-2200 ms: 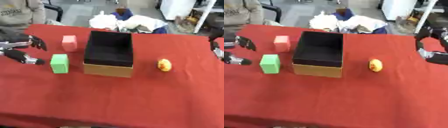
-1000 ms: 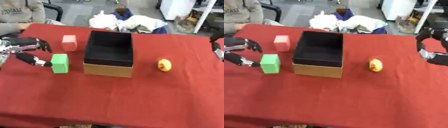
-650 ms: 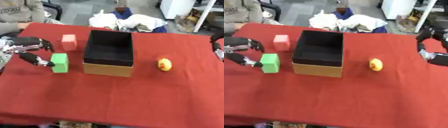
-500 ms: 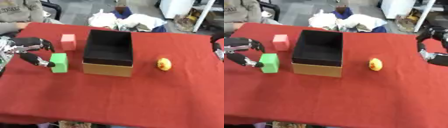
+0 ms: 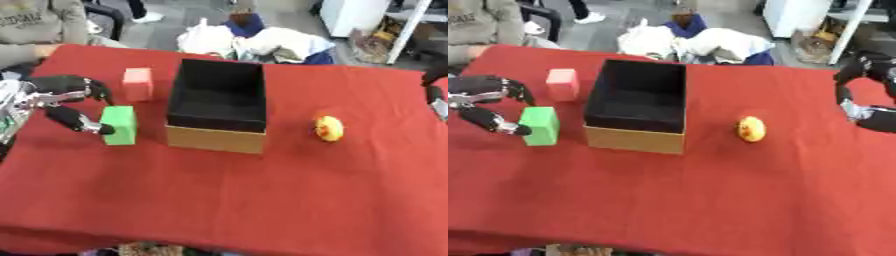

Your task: Pick up objects on the table and place them in the box.

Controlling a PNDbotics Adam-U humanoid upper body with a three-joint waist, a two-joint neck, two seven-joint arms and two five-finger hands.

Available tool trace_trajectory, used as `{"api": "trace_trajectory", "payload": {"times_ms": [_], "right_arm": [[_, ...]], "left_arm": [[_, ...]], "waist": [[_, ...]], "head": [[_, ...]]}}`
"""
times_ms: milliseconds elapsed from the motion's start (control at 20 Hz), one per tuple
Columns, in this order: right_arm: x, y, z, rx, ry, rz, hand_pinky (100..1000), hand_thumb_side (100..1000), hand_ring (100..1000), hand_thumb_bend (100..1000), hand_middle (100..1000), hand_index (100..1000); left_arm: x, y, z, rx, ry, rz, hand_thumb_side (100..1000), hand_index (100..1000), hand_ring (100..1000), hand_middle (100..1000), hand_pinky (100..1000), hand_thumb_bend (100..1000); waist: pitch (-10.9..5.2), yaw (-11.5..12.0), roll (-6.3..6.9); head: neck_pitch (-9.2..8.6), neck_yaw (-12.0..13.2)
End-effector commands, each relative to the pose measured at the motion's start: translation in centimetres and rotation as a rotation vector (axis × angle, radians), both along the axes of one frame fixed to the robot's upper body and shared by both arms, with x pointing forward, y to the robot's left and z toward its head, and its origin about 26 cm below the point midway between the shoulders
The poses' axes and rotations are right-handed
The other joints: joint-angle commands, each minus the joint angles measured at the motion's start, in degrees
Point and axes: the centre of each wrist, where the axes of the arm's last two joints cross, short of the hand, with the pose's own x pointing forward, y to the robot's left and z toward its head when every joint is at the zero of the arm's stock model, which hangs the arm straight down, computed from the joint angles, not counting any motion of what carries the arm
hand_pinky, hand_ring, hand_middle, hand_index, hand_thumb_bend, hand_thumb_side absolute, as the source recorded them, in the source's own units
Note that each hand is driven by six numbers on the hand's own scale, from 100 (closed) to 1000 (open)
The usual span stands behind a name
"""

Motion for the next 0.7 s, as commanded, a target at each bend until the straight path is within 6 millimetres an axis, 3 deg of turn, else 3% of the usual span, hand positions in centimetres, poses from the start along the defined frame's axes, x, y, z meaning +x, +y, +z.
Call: {"api": "trace_trajectory", "payload": {"times_ms": [50,550,700], "right_arm": [[0.16,-0.52,1.71,-0.117,-0.077,0.107,702,264,601,100,589,681],[0.08,-0.67,1.66,-0.118,-0.075,0.103,702,264,601,100,589,681],[0.08,-0.64,1.62,-0.118,-0.075,0.104,702,264,601,100,589,681]], "left_arm": [[0.08,0.07,1.29,0.025,-0.026,-0.020,924,822,766,796,760,657],[-0.26,-0.19,1.41,0.048,-0.026,-0.042,945,823,767,798,763,690],[-0.26,-0.30,1.30,0.044,-0.030,-0.040,911,822,761,791,757,677]], "waist": [[-0.65,-0.1,0.24],[-0.78,0.0,0.34],[-0.79,0.1,0.33]], "head": [[-0.40,0.0],[-0.47,-0.3],[-0.50,-0.3]]}}
